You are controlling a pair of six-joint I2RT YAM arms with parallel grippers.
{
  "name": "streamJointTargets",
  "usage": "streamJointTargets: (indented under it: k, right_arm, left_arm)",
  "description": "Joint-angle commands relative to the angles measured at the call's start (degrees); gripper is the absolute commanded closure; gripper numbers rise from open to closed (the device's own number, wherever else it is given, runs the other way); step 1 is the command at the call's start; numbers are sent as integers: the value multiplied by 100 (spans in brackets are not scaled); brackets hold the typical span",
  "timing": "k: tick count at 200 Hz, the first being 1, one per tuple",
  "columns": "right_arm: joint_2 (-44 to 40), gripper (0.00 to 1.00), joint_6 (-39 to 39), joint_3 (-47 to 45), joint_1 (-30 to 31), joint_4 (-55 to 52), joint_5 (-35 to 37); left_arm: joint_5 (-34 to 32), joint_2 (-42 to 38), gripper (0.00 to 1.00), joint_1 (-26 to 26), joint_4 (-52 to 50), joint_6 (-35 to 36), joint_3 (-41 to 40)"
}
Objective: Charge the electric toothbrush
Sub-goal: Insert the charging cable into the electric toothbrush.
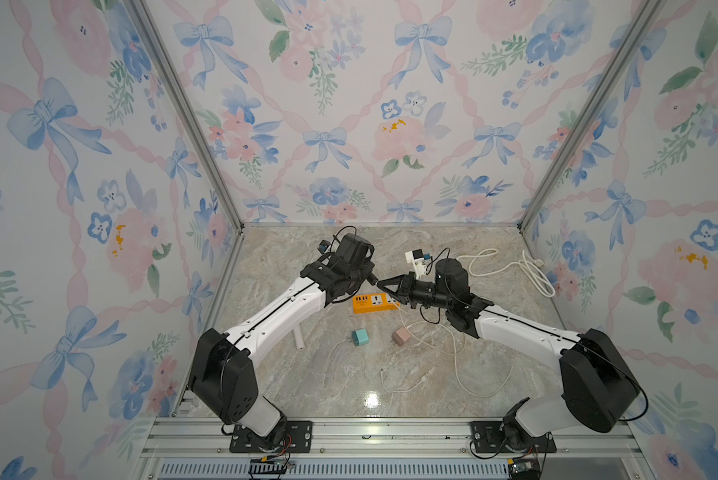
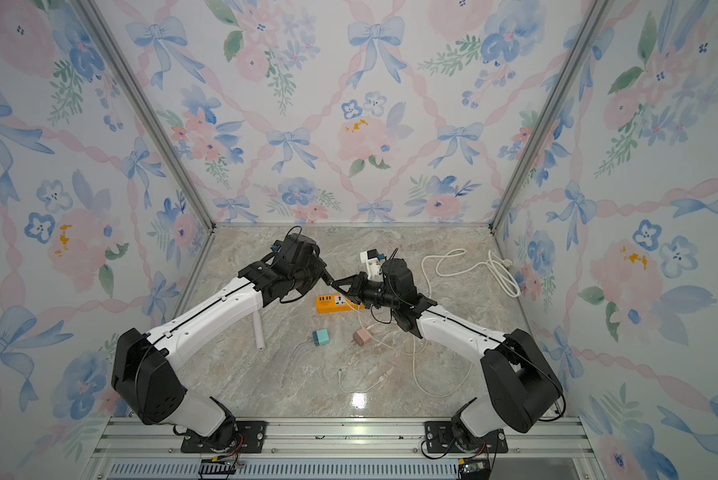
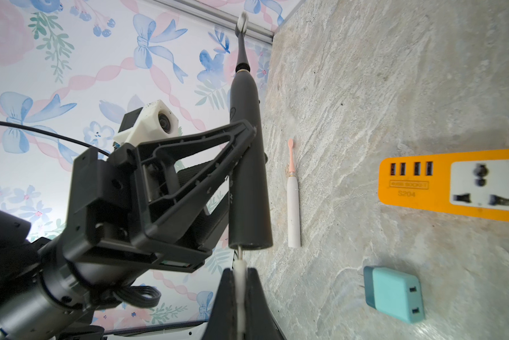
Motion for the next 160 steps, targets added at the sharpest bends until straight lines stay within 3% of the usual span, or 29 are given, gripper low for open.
streamJointTargets:
  k: [1, 160]
  right_arm:
    - [44, 100, 51, -3, -22, 293, 3]
    - [-23, 100, -6, -128, 8, 273, 13]
  left_arm:
    - [323, -226, 100, -29, 162, -97, -76]
    - [526, -308, 100, 26, 431, -211, -244]
